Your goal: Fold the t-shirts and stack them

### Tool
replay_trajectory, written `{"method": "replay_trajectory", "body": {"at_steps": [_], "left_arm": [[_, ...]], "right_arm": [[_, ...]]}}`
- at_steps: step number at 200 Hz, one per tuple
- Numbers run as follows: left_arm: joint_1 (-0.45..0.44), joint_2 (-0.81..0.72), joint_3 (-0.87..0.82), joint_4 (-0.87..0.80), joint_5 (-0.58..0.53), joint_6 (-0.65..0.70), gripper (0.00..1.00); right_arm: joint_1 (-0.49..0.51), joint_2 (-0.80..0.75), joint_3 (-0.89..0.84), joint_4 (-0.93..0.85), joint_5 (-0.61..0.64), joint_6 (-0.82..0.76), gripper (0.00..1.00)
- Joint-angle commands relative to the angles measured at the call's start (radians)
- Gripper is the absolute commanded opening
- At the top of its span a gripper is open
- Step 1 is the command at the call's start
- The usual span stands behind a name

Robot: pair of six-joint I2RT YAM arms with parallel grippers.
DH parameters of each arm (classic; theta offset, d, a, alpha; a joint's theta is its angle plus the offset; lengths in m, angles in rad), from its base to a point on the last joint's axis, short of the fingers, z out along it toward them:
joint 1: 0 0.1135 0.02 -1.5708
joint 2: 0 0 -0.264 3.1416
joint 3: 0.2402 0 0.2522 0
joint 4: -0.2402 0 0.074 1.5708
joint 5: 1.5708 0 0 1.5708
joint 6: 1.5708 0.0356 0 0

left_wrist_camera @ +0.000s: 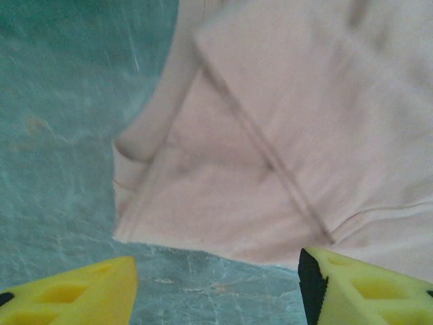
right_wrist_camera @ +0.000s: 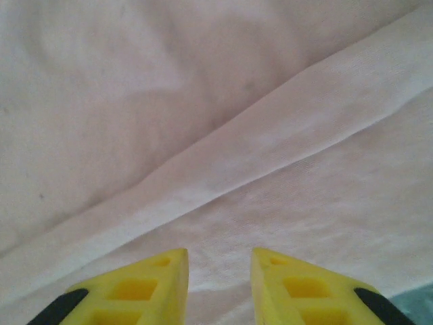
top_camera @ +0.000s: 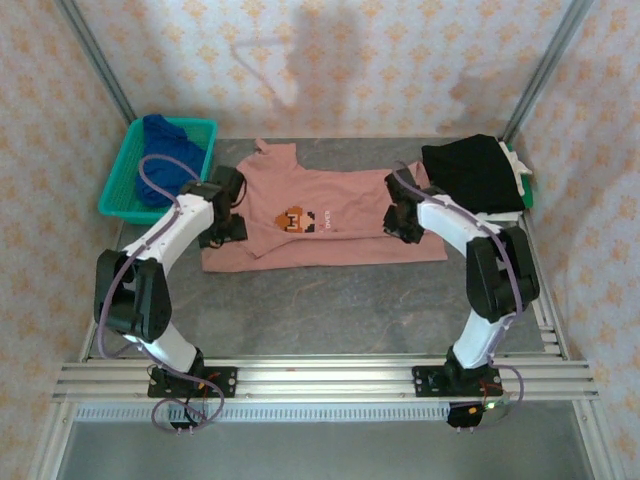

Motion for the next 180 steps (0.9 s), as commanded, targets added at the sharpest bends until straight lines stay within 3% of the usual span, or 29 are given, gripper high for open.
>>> {"method": "replay_trajectory", "body": {"at_steps": [1, 23, 85, 143, 180], "left_arm": [[0.012, 0.083, -0.078, 0.108, 0.024, -0.043, 0.62], [0.036, 0.160, -0.083, 0.113, -0.010, -0.049, 0.53], [0.088, 0.170, -0.147, 0.127, 0.002, -0.057, 0.48], [0.089, 0.061, -0.316, 0.142, 0.039, -0.085, 0.44], [0.088, -0.090, -0.426, 0.098, 0.028, -0.128, 0.44]], "right_arm": [[-0.013, 0.048, -0.016, 0.043, 0.000, -0.013, 0.24], [-0.013, 0.086, -0.016, 0.004, 0.052, -0.023, 0.19], [-0.028, 0.087, -0.147, 0.027, 0.024, 0.046, 0.18], [-0.018, -0.042, -0.338, 0.023, -0.051, 0.142, 0.17], [-0.011, -0.175, -0.403, -0.097, -0.048, 0.169, 0.17]]}}
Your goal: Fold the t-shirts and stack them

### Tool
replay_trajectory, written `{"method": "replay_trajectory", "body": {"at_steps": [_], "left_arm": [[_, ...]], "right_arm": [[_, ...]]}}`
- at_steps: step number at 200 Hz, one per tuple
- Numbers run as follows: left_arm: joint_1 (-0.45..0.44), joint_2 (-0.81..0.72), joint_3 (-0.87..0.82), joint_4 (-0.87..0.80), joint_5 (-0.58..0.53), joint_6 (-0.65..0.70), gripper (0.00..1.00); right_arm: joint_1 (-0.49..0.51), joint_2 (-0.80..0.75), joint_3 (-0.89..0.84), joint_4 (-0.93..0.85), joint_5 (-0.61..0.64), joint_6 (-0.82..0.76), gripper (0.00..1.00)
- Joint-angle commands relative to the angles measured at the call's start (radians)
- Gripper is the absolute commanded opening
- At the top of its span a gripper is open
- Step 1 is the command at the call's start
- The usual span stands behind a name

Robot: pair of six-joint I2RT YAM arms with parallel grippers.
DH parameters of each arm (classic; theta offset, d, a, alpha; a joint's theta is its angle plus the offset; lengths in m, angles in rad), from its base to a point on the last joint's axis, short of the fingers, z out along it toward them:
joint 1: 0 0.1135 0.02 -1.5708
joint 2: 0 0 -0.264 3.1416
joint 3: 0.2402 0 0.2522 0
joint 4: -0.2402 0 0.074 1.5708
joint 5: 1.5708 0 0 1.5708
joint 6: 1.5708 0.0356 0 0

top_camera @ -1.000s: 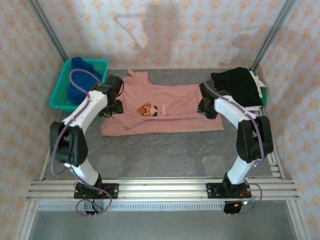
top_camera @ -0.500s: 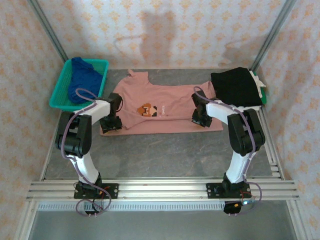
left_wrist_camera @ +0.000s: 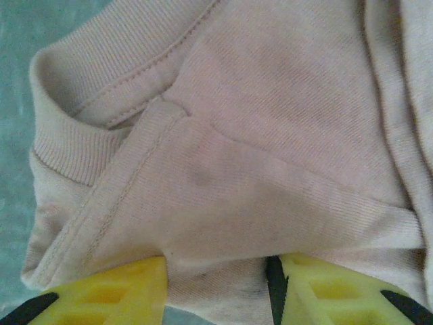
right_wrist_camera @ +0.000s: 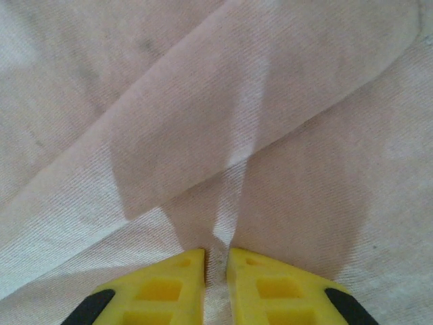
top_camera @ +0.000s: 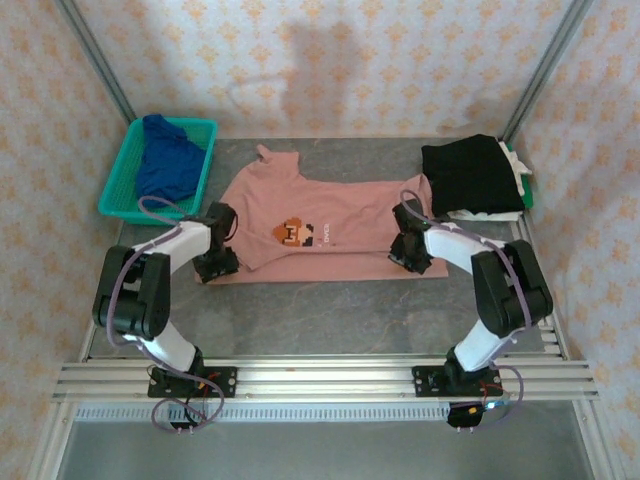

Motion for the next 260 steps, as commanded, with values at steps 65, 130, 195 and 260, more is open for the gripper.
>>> {"method": "replay_trajectory", "body": {"at_steps": [65, 130, 195, 260], "left_arm": [[0.009, -0.138, 0.088, -0.182, -0.082, -0.032, 0.55], [-0.067, -0.048, 0.167, -0.155, -0.030, -0.023, 0.59], [-0.157, 0.018, 0.139, -0.077, 0.021, -0.046, 0.64], [-0.164, 0.109, 0.150, 0.002, 0.087, -0.050, 0.35]], "right_arm": [[-0.021, 0.077, 0.154, -0.240, 0.078, -0.025, 0.19], [-0.063, 0.164, 0.306, -0.223, 0.107, -0.046, 0.20], [-0.078, 0.190, 0.436, -0.251, 0.134, -0.075, 0.23], [-0.078, 0.102, 0.359, -0.219, 0.150, -0.078, 0.24]]}}
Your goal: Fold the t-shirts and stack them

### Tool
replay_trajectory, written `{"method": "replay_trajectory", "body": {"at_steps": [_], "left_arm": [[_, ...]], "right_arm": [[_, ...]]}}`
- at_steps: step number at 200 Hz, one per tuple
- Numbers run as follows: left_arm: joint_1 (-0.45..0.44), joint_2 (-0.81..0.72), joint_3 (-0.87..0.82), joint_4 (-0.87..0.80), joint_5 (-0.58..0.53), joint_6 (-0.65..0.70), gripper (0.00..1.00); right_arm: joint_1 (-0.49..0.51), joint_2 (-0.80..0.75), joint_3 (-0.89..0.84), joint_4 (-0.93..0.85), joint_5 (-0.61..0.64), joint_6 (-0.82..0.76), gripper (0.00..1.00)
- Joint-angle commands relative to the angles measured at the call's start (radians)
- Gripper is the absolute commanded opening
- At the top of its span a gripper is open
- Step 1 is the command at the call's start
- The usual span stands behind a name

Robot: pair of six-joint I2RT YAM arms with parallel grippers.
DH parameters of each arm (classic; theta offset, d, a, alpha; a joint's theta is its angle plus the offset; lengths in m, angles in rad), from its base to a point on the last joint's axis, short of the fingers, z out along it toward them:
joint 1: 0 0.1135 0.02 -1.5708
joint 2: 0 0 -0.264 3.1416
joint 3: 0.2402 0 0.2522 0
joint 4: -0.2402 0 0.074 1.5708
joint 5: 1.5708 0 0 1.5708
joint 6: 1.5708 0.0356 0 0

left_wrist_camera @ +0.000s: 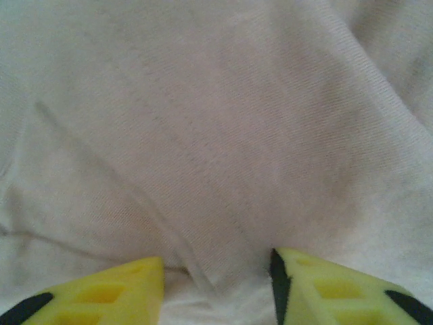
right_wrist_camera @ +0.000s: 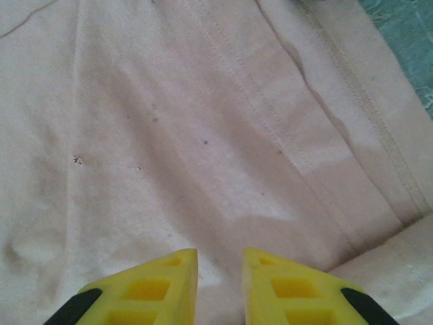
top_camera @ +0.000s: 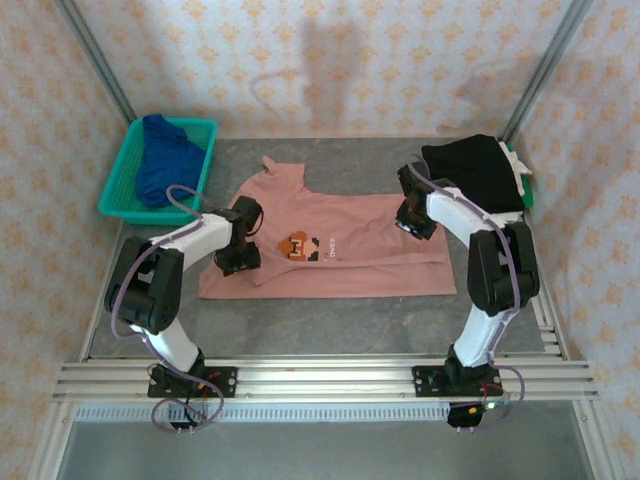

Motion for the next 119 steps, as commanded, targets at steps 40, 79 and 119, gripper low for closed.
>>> {"method": "replay_trajectory", "body": {"at_steps": [40, 79, 119], "left_arm": [[-0.003, 0.000, 0.021, 0.017, 0.008, -0.002, 0.12], [-0.004, -0.015, 0.057, -0.025, -0.021, 0.013, 0.00], [-0.003, 0.015, 0.198, -0.098, -0.051, 0.058, 0.00]], "right_arm": [[-0.002, -0.060, -0.056, -0.002, 0.045, -0.014, 0.24], [-0.003, -0.058, -0.058, 0.004, 0.040, -0.020, 0.24], [-0.004, -0.073, -0.060, -0.003, 0.040, -0.032, 0.24]]}}
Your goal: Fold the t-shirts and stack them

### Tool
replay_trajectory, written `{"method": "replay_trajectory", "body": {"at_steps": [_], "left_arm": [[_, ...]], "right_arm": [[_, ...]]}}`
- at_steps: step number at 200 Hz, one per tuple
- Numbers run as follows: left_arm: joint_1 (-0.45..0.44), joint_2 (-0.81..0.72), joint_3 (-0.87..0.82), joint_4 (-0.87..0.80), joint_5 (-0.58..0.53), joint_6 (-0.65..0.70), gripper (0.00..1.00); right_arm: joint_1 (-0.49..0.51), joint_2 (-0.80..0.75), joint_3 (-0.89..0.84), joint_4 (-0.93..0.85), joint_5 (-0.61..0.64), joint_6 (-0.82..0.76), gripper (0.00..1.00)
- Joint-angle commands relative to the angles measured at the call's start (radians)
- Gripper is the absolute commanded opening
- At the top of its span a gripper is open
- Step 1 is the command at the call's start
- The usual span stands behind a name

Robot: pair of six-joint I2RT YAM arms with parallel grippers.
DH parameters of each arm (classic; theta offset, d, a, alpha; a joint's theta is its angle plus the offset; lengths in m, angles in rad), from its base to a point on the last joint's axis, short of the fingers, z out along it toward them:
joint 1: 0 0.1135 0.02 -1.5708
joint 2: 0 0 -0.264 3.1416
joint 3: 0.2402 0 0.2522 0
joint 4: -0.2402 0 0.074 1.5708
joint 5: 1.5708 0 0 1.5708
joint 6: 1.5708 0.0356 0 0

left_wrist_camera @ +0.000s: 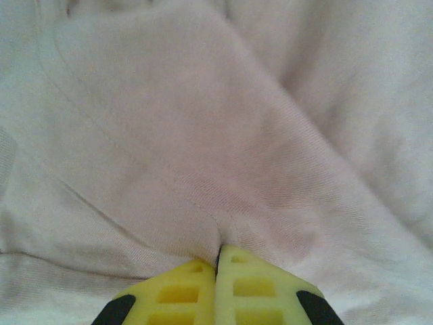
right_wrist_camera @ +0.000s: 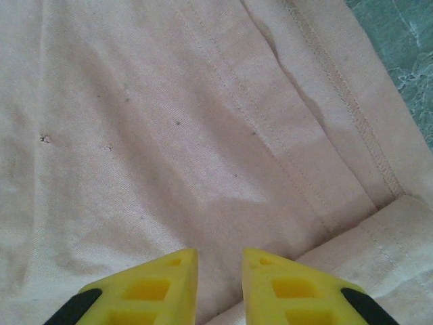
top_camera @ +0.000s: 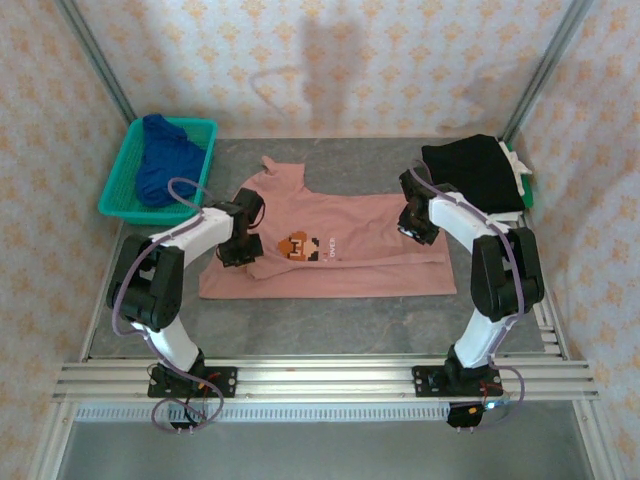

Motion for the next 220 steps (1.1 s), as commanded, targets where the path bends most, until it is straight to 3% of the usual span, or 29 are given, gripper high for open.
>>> {"method": "replay_trajectory", "body": {"at_steps": [1, 64, 73, 87, 96, 136, 171, 196, 220], "left_arm": [[-0.003, 0.005, 0.106, -0.067, -0.051, 0.046, 0.00], [-0.003, 0.289, 0.503, -0.193, -0.085, 0.127, 0.00], [-0.003, 0.331, 0.558, -0.214, -0.098, 0.133, 0.16], [-0.003, 0.390, 0.635, -0.240, -0.110, 0.143, 0.27], [-0.003, 0.418, 0.679, -0.251, -0.110, 0.150, 0.45], [-0.002, 0.471, 0.838, -0.325, -0.147, 0.172, 0.56], [0.011, 0.304, 0.670, -0.259, -0.180, 0.150, 0.62], [0.068, 0.096, 0.358, -0.126, -0.118, 0.083, 0.61], [0.102, -0.067, 0.072, -0.015, -0.079, 0.017, 0.60]], "right_arm": [[-0.003, -0.037, -0.008, -0.005, 0.033, -0.019, 0.24], [0.002, -0.089, -0.053, -0.034, 0.036, -0.047, 0.24], [0.008, -0.102, -0.064, -0.037, 0.036, -0.053, 0.24], [0.025, -0.123, -0.086, -0.042, 0.040, -0.062, 0.25], [0.041, -0.138, -0.100, -0.043, 0.040, -0.071, 0.25], [0.146, -0.167, -0.155, -0.023, 0.021, -0.074, 0.25], [0.318, -0.163, -0.137, 0.081, 0.007, -0.134, 0.27], [0.457, -0.110, -0.055, 0.223, -0.009, -0.252, 0.38], [0.500, 0.050, 0.125, 0.239, -0.070, -0.287, 0.43]]}}
